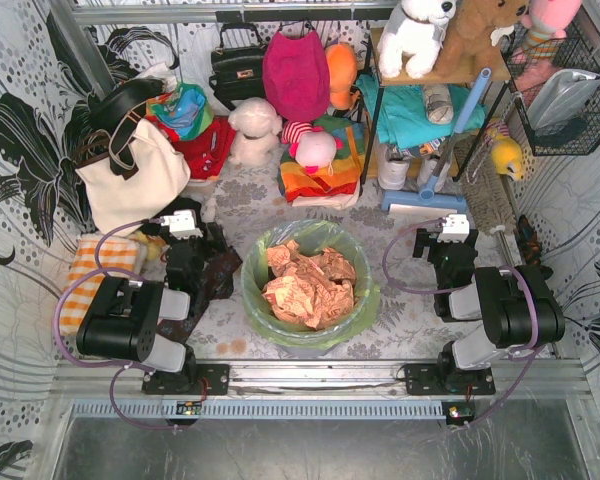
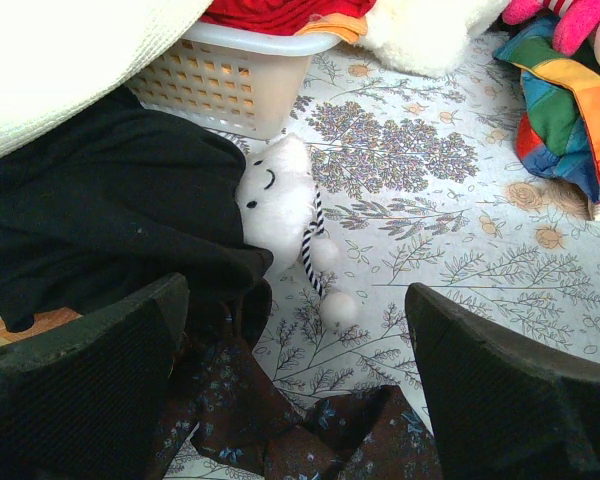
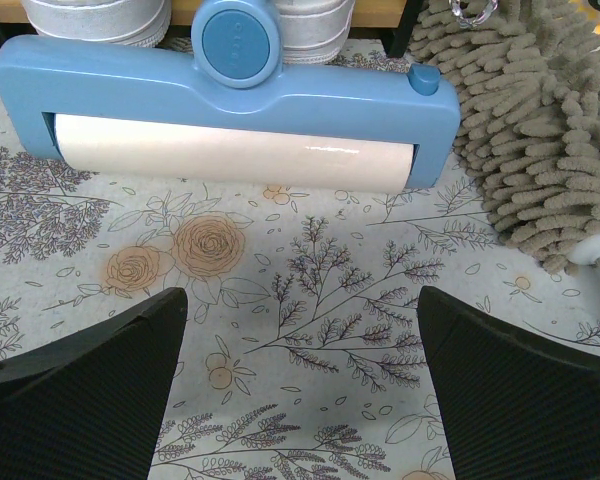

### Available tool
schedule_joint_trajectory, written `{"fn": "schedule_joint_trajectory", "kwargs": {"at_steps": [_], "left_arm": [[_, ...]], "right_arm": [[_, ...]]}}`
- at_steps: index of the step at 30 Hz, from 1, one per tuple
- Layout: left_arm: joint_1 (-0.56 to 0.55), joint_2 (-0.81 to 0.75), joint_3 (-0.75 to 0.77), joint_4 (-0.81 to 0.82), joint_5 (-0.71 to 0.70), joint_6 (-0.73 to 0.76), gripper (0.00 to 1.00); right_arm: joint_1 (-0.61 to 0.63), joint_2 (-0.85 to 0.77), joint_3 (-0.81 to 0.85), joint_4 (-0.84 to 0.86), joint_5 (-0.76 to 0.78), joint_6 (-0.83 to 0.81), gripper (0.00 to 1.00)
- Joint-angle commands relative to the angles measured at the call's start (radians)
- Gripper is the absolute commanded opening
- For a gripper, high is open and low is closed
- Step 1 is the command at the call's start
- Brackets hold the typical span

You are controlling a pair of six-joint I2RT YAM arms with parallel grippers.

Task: Tie the trash bag

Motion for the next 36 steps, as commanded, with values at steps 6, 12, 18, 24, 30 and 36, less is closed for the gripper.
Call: {"fn": "schedule_joint_trajectory", "kwargs": {"at_steps": [6,12,18,24,30,36], "left_arm": [[0.010,0.006,0.016,0.044,0.001,-0.006,0.98],[0.009,0.006,0.013,0.048,0.001,-0.004,0.98],[0.008,0.005,0.012,0.048,-0.001,-0.006,0.98],[0.008,-0.010,0.020,0.018,-0.006,0.003,0.98],[-0.013,-0.165,0.054,-0.161,-0.151,-0.026,0.98],[-0.050,-0.355,0.159,-0.505,-0.279,-0.214,0.98]], "right_arm": [[-0.005,0.005,0.018,0.025,0.073,0.055,0.97],[-0.006,0.005,0.017,0.025,0.078,0.057,0.97],[-0.005,-0.005,0.021,0.013,0.081,0.046,0.97],[-0.005,-0.055,0.029,-0.048,0.064,0.037,0.97],[-0.005,-0.234,0.142,-0.373,0.100,0.056,0.97],[-0.005,-0.413,0.280,-0.723,0.033,0.124,0.97]]}}
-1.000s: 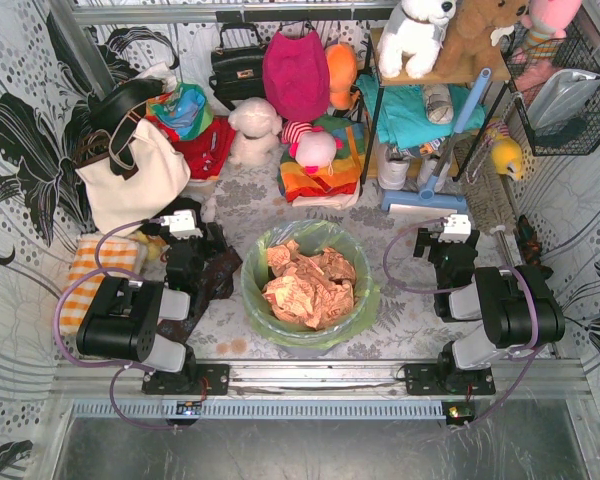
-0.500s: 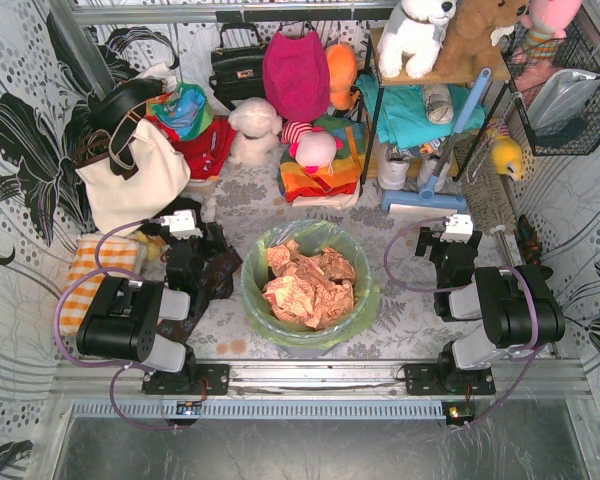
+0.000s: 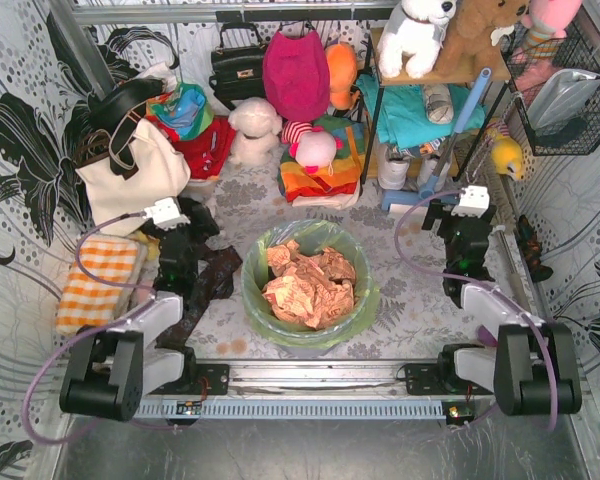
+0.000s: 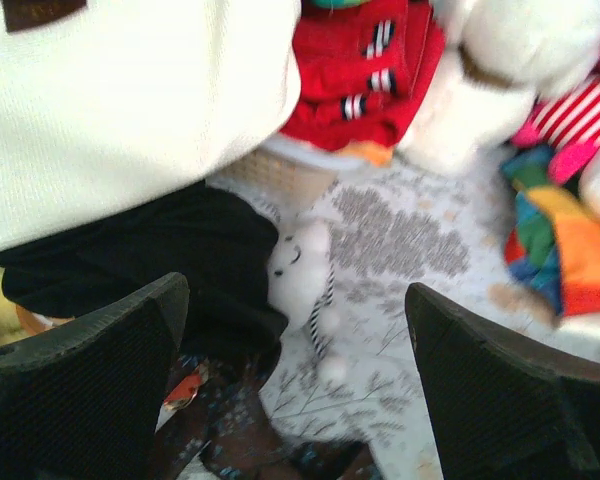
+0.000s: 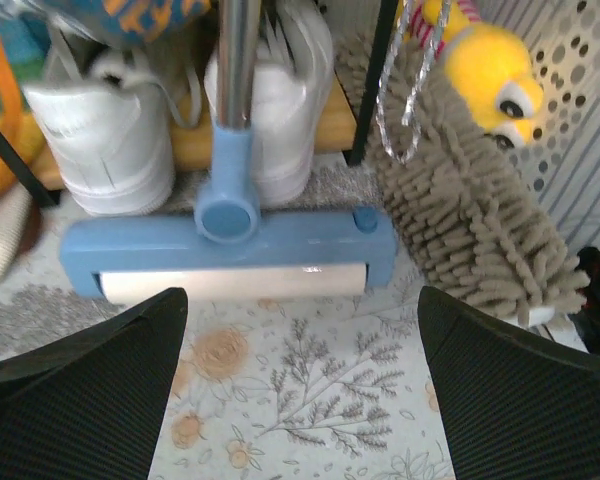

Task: Tie the trash bag

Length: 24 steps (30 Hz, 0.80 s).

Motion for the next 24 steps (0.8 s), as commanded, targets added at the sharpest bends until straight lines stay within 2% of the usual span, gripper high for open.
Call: {"fn": "schedule_joint_trajectory", "kwargs": {"at_steps": [1,5,11,17,24], "left_arm": [[-0.013,-0.118,0.120,-0.307,-0.111,-0.197,0.98],[-0.013,-0.196,0.245,-0.655,-0.103,-0.379,0.98],[-0.012,-0.296,0.367,-1.035,0.068,-0.445,0.98],[-0.012,-0.345,0.441,-1.254,0.280,-0.528,0.98],[-0.012,-0.328,0.522,-1.438,0.552,-0.489,0.99]], "right_arm": [[-0.005,-0.108,0.127,-0.351,-0.054,0.090,0.97],[-0.005,-0.187,0.228,-0.624,-0.121,0.176,0.97],[-0.005,-0.294,0.300,-0.840,-0.261,0.264,0.97],[-0.005,-0.336,0.407,-1.065,-0.352,0.351,0.98],[-0.005,-0.315,0.539,-1.311,-0.502,0.419,0.99]]}}
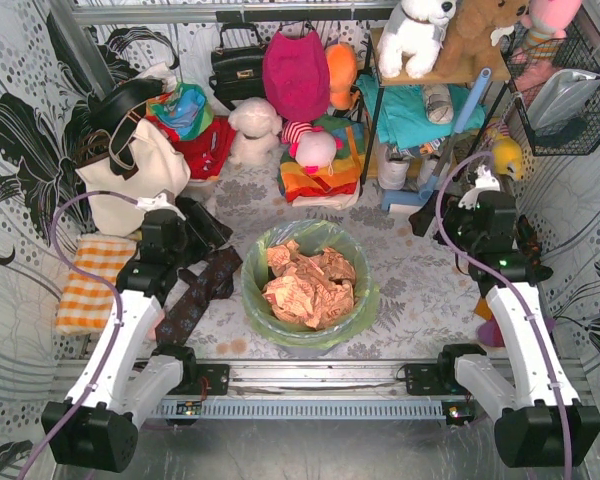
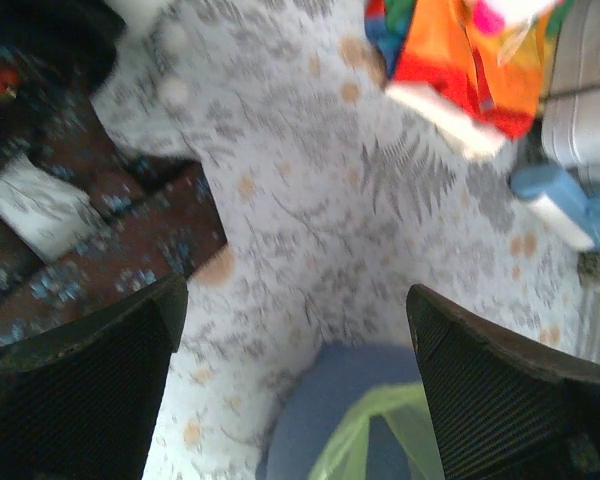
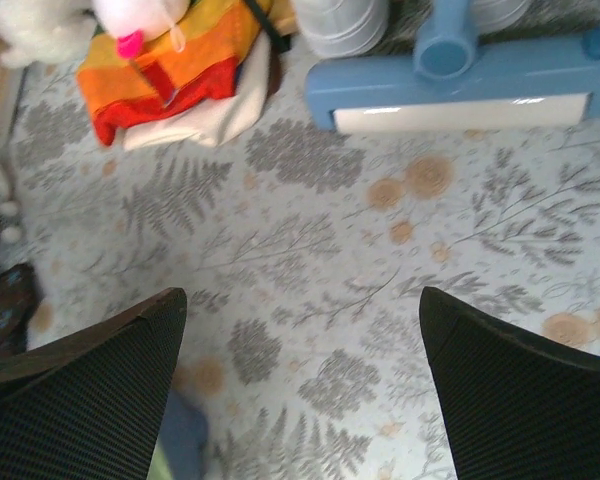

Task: Tie the trash bag

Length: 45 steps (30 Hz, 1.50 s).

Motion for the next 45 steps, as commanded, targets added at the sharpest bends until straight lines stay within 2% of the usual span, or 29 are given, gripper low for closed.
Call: {"fn": "schedule_joint_trajectory", "kwargs": {"at_steps": [1,3,5,8,10,13,22,29,35,38,45], "left_arm": [[-0.002,0.004,0.069,-0.167,0.227,0.017,0.98],[-0.002,-0.002,0.096,-0.209,0.274,0.032,0.98],[-0.002,-0.008,0.135,-0.252,0.291,0.044,0.97],[-0.002,-0.017,0.197,-0.293,0.321,0.064,0.92],[-0.003,-0.014,0.248,-0.325,0.327,0.078,0.90],[-0.003,0.013,0.340,-0.399,0.316,0.109,0.89],[-0.039,0.080,0.611,-0.585,0.255,0.162,0.88],[-0.203,0.121,0.699,-0.621,0.172,0.130,0.84],[-0.339,0.164,0.737,-0.724,0.030,0.120,0.81],[-0.353,0.173,0.747,-0.747,0.036,0.131,0.75],[-0.406,0.217,0.763,-0.789,0.044,0.150,0.54]], "right_arm": [[-0.005,0.008,0.092,-0.209,-0.155,0.069,0.99],[-0.005,0.012,0.122,-0.255,-0.215,0.093,0.99],[-0.005,0.020,0.152,-0.291,-0.293,0.105,0.93],[0.003,0.063,0.219,-0.373,-0.403,0.111,0.79],[0.070,0.105,0.325,-0.483,-0.342,0.084,0.75],[0.208,0.126,0.436,-0.583,-0.186,0.086,0.76],[0.396,0.195,0.626,-0.713,-0.097,0.143,0.73],[0.597,0.253,0.697,-0.751,0.001,0.201,0.67],[0.679,0.279,0.713,-0.767,0.043,0.236,0.63],[0.688,0.285,0.706,-0.782,0.051,0.238,0.62],[0.691,0.296,0.691,-0.791,0.046,0.235,0.55]]}}
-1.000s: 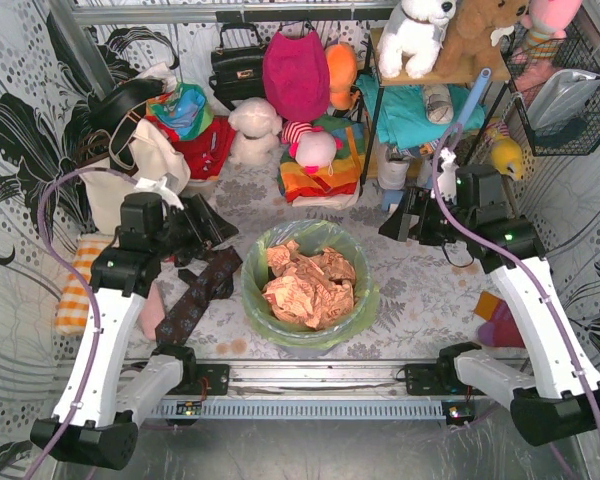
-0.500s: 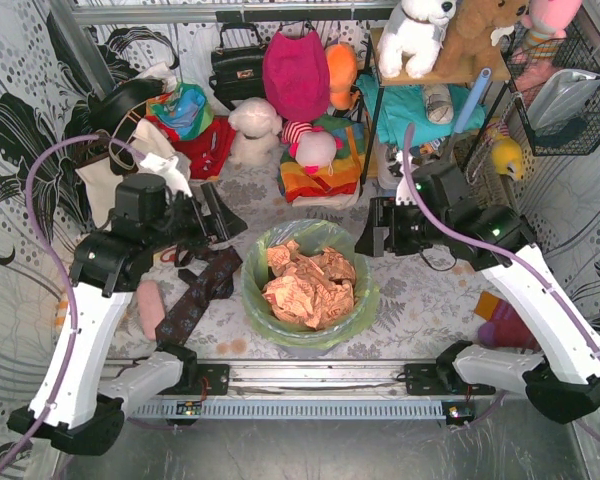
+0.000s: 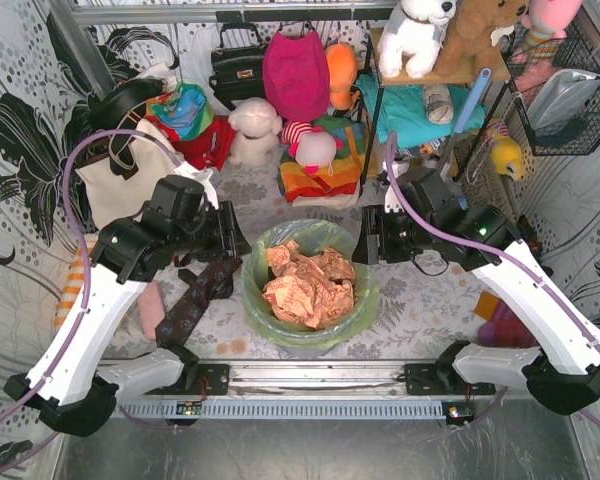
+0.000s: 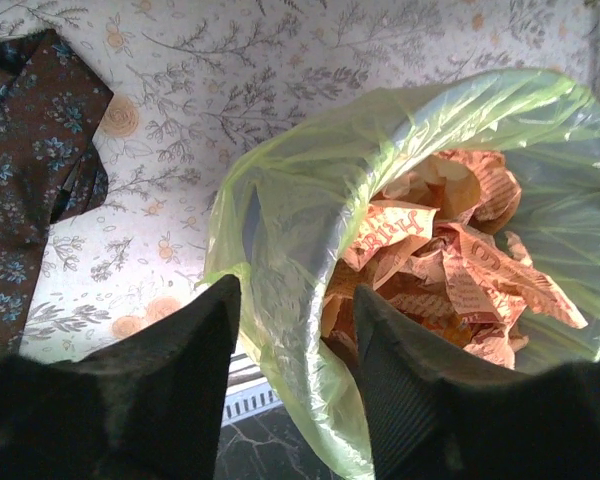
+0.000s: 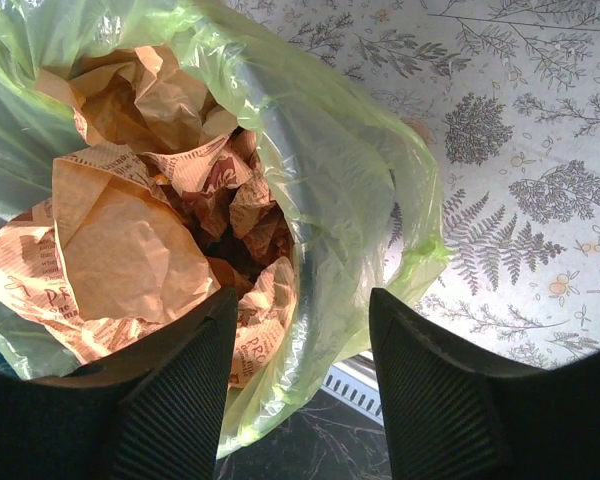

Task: Tie the trash bag

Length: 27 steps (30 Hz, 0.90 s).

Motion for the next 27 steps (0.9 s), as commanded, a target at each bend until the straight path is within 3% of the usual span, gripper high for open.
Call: {"fn": "schedule_joint_trajectory", "kwargs": {"at_steps": [1,18,27], "left_arm": [[-0.033,0.024,0.044,-0.036,-0.011,0.028,0.52],[-0.080,0.069,0.070,-0.107,0.045,0.117,0.34],[-0.084,0.058,0.019,-0.061,0.093,0.121,0.27]], "right_arm": [[0.008,0.010,0.010,-0.030,0.012,0.019,0.54],[0.016,0.016,-0.050,-0.010,-0.020,0.021,0.46],[0.016,0.010,-0.061,0.001,-0.013,0.031,0.33]]}}
